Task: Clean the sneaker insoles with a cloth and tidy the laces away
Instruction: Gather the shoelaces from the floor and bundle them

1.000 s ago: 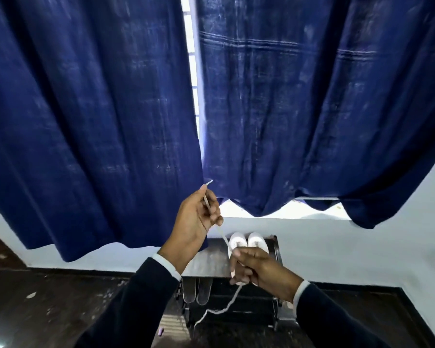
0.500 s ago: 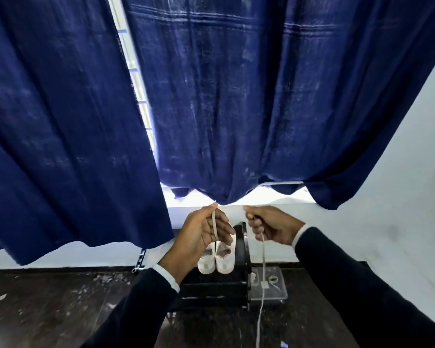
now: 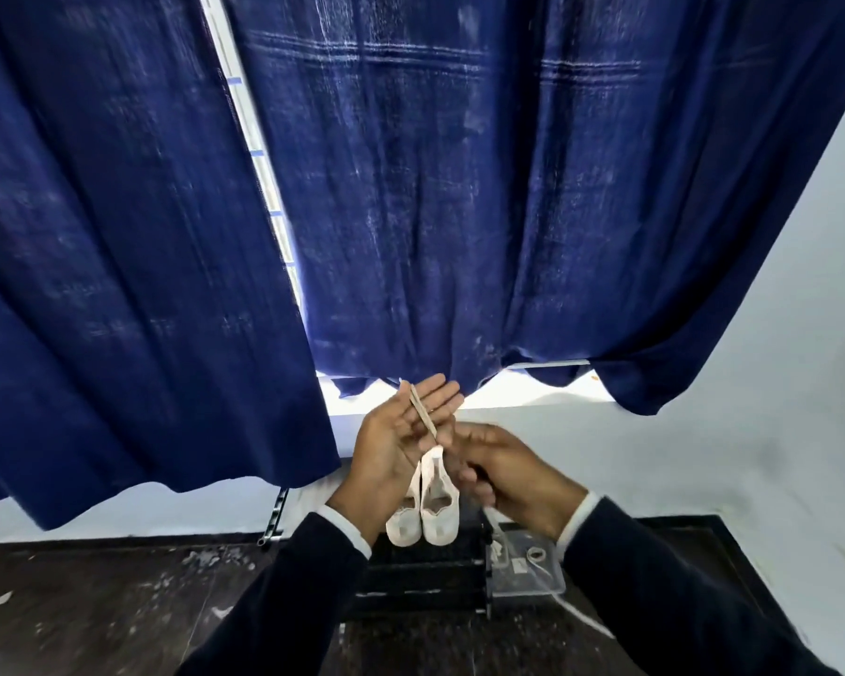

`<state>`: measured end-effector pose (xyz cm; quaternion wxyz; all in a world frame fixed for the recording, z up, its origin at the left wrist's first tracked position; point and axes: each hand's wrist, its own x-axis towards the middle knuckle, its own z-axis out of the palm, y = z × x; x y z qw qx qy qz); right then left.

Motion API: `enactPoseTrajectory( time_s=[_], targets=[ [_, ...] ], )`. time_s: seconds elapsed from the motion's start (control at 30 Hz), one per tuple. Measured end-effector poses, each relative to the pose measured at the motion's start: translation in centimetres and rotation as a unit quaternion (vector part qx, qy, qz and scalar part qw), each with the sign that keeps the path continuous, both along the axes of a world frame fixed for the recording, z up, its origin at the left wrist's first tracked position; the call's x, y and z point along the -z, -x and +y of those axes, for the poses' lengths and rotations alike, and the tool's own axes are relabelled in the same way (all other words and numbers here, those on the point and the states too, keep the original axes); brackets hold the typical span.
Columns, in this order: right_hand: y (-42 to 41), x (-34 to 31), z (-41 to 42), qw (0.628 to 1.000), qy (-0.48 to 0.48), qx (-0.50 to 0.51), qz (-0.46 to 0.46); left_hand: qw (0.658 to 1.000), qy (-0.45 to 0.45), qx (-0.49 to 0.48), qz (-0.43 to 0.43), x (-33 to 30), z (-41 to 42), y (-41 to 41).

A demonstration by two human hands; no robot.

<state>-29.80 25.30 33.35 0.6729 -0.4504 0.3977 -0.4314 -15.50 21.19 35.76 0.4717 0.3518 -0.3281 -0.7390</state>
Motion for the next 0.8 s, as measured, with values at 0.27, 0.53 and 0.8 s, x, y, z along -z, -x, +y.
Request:
enactPoseTrajectory(
  time_s=[0.27, 0.53, 0.8],
  targets=[
    [1.2, 3.9, 1.3, 0.998, -0.047, -0.006, 0.041, 0.998, 0.046, 0.039, -0.004, -2.4, 1.2, -1.4],
    [2.4, -2.1, -1.8, 0.994, -0.071, 0.048, 0.072, 0.987, 0.112, 0.07, -0.092, -1.7, 3.1, -2.2],
    [-0.2, -8.3, -0.4, 0.994, 0.077, 0.031, 0.07, 0.986, 0.078, 0.02, -0.147, -0.5, 3.5, -1.8]
  ],
)
